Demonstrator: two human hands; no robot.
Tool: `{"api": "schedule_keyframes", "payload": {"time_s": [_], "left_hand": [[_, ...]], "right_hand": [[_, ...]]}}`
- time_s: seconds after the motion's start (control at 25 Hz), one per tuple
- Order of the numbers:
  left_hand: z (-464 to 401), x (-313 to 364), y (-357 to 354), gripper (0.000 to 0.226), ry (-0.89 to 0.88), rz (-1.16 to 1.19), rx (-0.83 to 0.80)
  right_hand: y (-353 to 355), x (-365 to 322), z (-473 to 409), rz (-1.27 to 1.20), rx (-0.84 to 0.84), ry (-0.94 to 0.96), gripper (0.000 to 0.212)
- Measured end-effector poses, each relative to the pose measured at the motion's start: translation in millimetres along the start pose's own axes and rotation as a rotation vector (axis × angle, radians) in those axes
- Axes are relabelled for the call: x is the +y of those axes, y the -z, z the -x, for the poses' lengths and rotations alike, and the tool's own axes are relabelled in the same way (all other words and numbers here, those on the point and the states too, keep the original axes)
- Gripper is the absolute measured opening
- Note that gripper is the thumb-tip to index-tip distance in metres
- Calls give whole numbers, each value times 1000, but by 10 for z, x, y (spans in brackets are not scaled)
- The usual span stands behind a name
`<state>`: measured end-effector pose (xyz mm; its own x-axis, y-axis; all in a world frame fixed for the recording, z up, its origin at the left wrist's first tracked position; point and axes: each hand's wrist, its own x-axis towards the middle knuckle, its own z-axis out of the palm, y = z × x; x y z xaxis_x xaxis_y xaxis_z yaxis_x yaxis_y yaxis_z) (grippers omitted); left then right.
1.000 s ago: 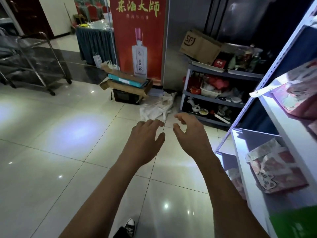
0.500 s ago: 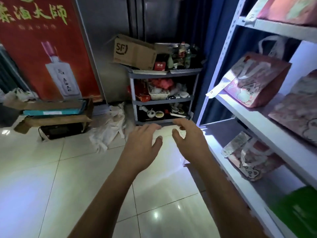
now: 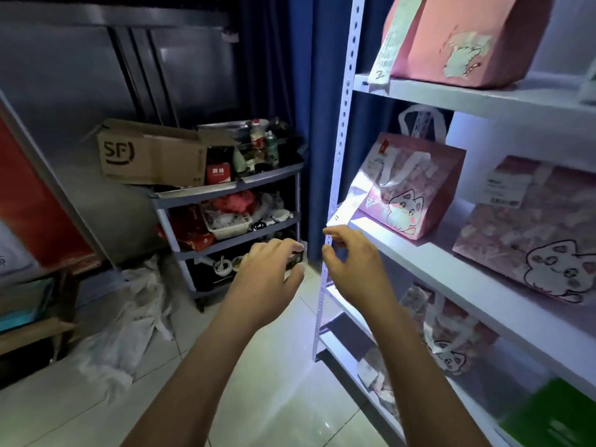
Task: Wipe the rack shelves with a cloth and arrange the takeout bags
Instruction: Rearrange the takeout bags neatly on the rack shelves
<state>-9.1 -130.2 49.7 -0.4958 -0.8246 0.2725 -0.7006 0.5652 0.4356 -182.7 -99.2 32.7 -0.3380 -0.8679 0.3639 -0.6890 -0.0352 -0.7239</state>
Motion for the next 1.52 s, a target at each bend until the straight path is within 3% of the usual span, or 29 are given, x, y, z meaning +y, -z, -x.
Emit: {"api": "schedule_keyframes", "payload": {"time_s": [0.4,0.8,1.2,1.52], "left_hand": [[-1190,204,-41,32,-322,133,-54],[-2036,119,76,34,-592,246,-122],[-1987,402,-91,33,-887,372,-260],[-1657,190,-255,32,-931,389,-379]], "right_hand": [[580,62,-695,147,284,-73,25],[547,-207,-1008,298,480,-226,24],[646,-443,-474,465,650,-438,29],[353,-501,4,494,690,-593,29]]}}
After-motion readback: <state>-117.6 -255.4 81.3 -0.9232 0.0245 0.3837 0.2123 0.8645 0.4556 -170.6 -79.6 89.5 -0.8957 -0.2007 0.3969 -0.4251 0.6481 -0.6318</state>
